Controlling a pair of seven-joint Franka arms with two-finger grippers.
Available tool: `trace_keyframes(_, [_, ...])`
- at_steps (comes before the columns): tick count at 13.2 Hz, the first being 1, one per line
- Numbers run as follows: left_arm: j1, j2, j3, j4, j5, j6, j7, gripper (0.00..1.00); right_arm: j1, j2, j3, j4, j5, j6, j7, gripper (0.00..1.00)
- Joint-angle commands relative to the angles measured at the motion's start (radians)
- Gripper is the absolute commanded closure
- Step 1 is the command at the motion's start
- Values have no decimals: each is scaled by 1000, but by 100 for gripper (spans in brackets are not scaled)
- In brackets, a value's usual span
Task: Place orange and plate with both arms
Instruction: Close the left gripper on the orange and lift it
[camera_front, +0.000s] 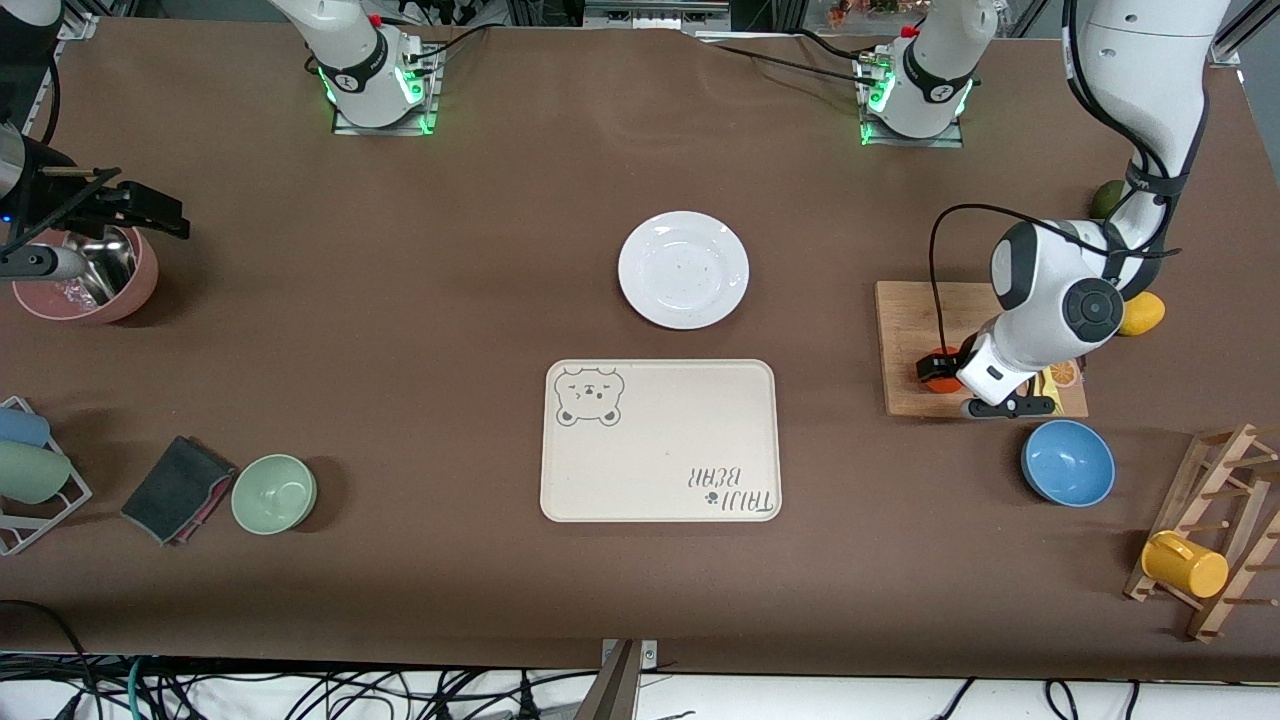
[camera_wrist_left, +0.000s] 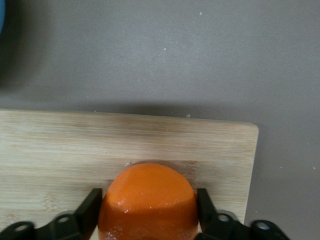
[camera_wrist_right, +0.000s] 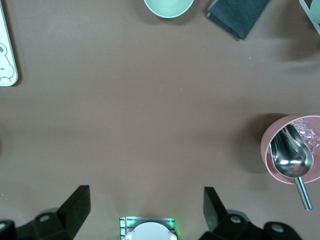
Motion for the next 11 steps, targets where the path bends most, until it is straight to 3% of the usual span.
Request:
trace_keyframes(1, [-20, -4, 22, -20, -26, 18, -1, 43, -3, -4, 3, 16, -5, -24, -1, 0])
trace_keyframes(4, [-22, -57, 23, -18, -24, -11, 17, 74, -4, -3, 1, 18, -5, -18, -1, 0])
trace_keyframes(6, [-20, -108, 20, -6, -26, -97, 22, 84, -4, -3, 1, 18, -5, -21, -1, 0])
trace_keyframes(8, [-20, -150, 2, -5, -32, -129, 17, 88, -4, -3, 1, 18, -5, -20, -1, 0])
trace_keyframes(11, [-22, -193, -96, 5, -96, -137, -23, 92, -4, -3, 1, 18, -4, -21, -1, 0])
